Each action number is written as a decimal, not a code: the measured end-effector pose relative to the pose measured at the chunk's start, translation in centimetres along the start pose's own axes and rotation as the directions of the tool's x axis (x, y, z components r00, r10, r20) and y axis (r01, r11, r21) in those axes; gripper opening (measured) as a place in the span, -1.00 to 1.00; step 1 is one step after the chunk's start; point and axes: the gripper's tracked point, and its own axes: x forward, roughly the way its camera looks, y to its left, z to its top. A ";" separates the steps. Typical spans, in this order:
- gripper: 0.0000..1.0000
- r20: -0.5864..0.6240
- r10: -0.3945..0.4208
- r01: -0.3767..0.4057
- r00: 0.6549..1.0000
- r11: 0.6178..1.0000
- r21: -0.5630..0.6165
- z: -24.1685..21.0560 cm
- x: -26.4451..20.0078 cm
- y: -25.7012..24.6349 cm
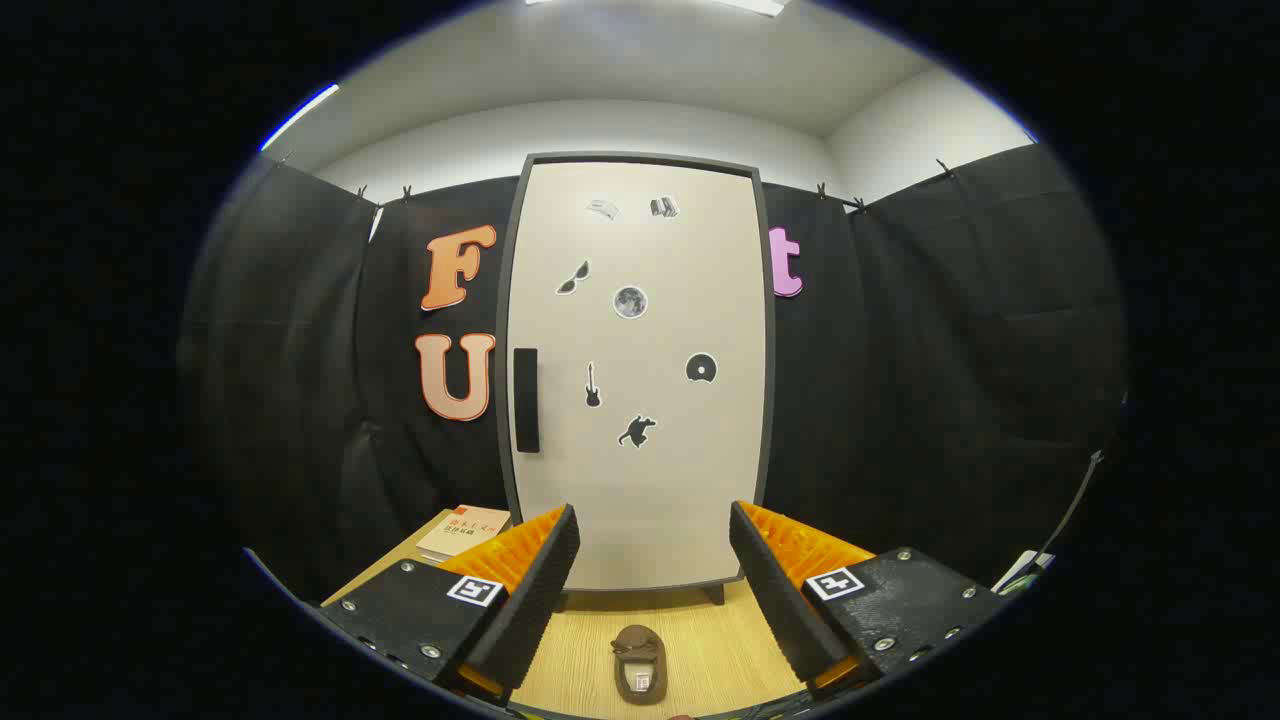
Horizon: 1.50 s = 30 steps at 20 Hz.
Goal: Open the shoe cabinet door, grab the shoes and put them into the shoe cabinet, then close the shoe cabinet door.
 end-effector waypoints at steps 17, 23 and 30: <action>0.89 0.020 0.013 -0.013 1.000 1.000 -0.009 0.2 -0.1 0.1; 0.89 0.012 0.062 -0.062 0.998 0.998 0.017 0.1 0.0 0.4; 0.89 0.019 0.116 -0.115 0.993 0.993 -0.023 0.5 2.3 3.1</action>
